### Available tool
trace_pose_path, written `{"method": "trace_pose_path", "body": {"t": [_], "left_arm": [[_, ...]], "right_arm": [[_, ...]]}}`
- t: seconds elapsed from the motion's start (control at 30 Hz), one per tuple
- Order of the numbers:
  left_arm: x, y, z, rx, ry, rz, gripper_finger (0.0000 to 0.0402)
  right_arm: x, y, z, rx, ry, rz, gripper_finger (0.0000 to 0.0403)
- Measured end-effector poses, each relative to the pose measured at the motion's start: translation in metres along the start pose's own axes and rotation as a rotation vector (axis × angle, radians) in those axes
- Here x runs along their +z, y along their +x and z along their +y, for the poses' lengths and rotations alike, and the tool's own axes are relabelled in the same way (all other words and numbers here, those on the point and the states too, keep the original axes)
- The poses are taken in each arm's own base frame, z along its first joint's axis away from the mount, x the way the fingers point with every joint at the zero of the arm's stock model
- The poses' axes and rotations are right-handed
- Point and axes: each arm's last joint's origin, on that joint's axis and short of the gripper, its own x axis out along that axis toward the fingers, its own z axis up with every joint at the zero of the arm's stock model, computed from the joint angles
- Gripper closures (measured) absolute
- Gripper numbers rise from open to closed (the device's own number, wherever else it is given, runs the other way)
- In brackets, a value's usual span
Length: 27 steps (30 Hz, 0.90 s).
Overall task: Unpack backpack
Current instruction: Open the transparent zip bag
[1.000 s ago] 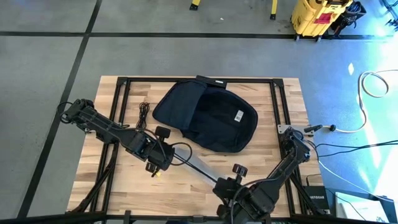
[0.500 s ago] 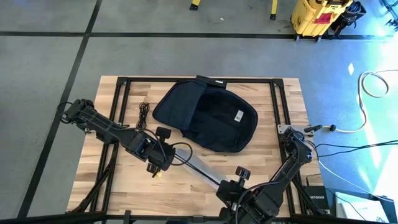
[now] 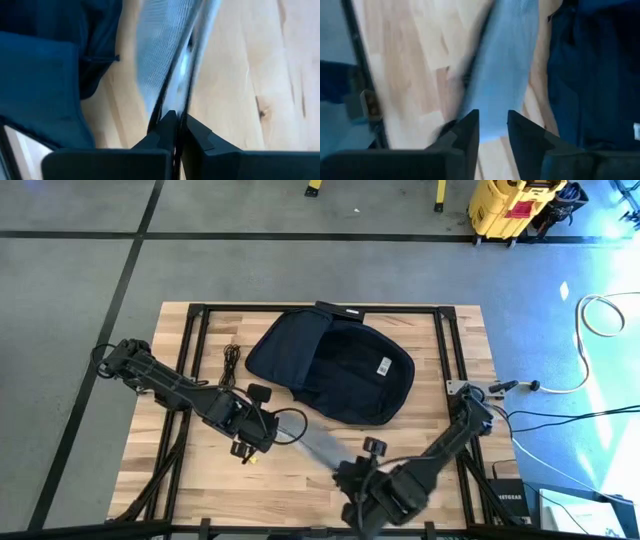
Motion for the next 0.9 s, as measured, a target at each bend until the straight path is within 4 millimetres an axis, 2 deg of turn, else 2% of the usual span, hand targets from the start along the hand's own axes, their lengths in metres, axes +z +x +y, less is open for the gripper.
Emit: {"method": "trace_pose_path", "body": {"t": [0.33,0.57,0.73,0.9], "left_arm": [[0.002,-0.002,-0.003,-0.024,0.013,-0.025,0.0402],[0.005,-0.004,-0.007,-0.034,0.019,-0.055,0.0402],[0.005,-0.004,-0.009,-0.05,0.022,-0.056,0.0402],[0.006,-0.004,-0.009,-0.058,0.024,-0.065,0.0402]], "right_arm": [[0.033,0.017,-0.014,0.012,-0.071,-0.075,0.0295],[0.073,0.026,-0.015,0.213,-0.112,-0.214,0.0297],[0.087,0.028,-0.016,0.295,-0.149,-0.275,0.0318],[0.09,0.044,-0.014,0.338,-0.186,-0.227,0.0367]]}}
